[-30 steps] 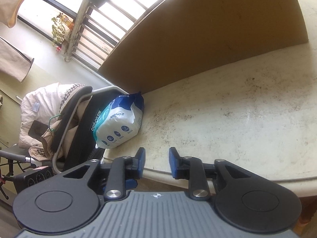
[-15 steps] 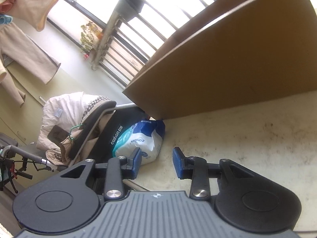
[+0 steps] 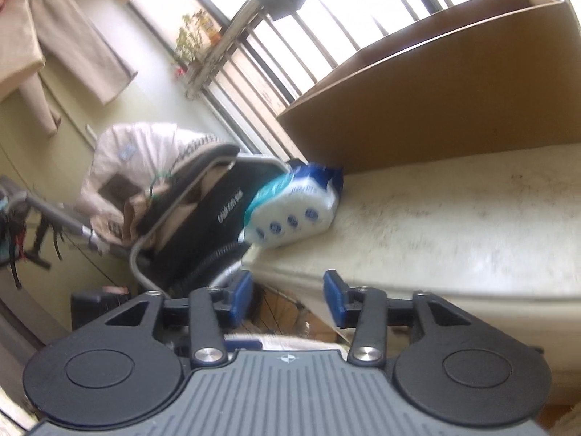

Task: Organize objects
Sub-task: 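Swing the held toothpaste tube with the right gripper toward the cardboard box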

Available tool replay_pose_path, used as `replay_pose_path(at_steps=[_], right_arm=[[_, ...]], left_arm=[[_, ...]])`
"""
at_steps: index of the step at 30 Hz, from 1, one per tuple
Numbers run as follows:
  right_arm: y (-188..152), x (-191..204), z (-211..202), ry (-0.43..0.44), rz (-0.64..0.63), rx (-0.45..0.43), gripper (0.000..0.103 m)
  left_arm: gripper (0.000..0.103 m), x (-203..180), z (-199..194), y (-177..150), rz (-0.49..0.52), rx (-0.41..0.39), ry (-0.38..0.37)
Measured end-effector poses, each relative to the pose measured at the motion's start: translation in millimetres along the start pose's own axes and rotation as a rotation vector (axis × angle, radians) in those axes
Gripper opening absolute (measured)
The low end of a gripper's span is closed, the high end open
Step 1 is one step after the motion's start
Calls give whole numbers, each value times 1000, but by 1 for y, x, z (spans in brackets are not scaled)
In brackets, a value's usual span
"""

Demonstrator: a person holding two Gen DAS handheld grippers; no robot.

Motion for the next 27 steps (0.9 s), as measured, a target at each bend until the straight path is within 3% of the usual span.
replay_pose_path(at_steps=[3, 7, 16, 19, 22, 27], right_arm=[[-36, -4, 10, -78, -5, 91, 55], [-91, -41, 41, -226, 93, 250, 55], [-241, -198, 161, -474, 607, 647, 55], [-295, -250, 186, -567, 841, 680, 55], [-334, -291, 205, -648, 1026, 659, 55], [-360, -329, 232, -717, 1108, 548, 55]], left_arm=[[96, 13, -10, -2, 25, -41, 38], [97, 31, -20, 4, 24, -105, 87], [100, 57, -29, 14, -40, -221, 168], [100, 58, -28, 13, -57, -233, 189], [100, 60, -24, 11, -69, -224, 211], [100, 72, -16, 14, -77, -200, 233]])
Point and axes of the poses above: each gripper's, at about its wrist camera, not at the fingertips, and z roughly the way its jaws point, x to its left, y to its top, the point moved 7 cm from there along z, roughly the way its jaws point, and after that the axes turned 5 degrees about z, right-handed, at the moved point
